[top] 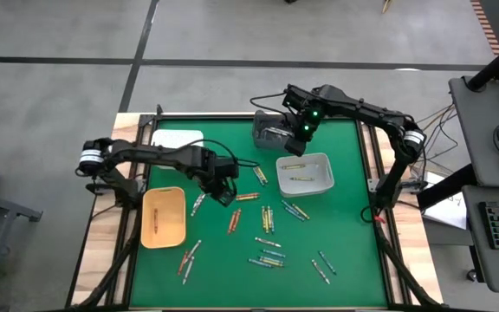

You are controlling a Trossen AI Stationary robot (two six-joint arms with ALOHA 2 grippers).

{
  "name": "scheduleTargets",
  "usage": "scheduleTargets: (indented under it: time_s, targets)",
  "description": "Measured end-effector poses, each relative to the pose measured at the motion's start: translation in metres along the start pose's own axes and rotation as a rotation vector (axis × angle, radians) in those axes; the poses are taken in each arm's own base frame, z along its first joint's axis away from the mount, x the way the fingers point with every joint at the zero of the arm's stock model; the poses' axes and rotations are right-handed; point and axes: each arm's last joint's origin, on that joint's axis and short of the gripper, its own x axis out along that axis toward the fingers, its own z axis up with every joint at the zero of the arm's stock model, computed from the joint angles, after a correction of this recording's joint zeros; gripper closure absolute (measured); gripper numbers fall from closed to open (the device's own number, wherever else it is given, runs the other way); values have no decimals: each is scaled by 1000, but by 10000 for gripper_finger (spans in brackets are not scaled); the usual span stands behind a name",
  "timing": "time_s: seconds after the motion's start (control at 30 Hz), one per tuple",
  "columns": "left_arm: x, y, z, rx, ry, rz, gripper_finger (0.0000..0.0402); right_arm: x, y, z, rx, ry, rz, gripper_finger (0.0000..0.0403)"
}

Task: Sort crayons
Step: Put the orange crayon into the orange bin

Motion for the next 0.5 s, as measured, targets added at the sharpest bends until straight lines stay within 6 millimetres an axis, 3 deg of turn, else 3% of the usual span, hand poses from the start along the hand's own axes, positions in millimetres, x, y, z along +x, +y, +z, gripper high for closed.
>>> scheduleTargets:
  time_s: [0.3, 0.5]
  targets:
    - [11, -8, 18, 501, -138, -21, 344, -3, 2, -1, 29, -12, 0, 321]
    - [14, 6, 35, 567, -253, 50, 364, -6, 3, 1, 37, -42, -1, 321]
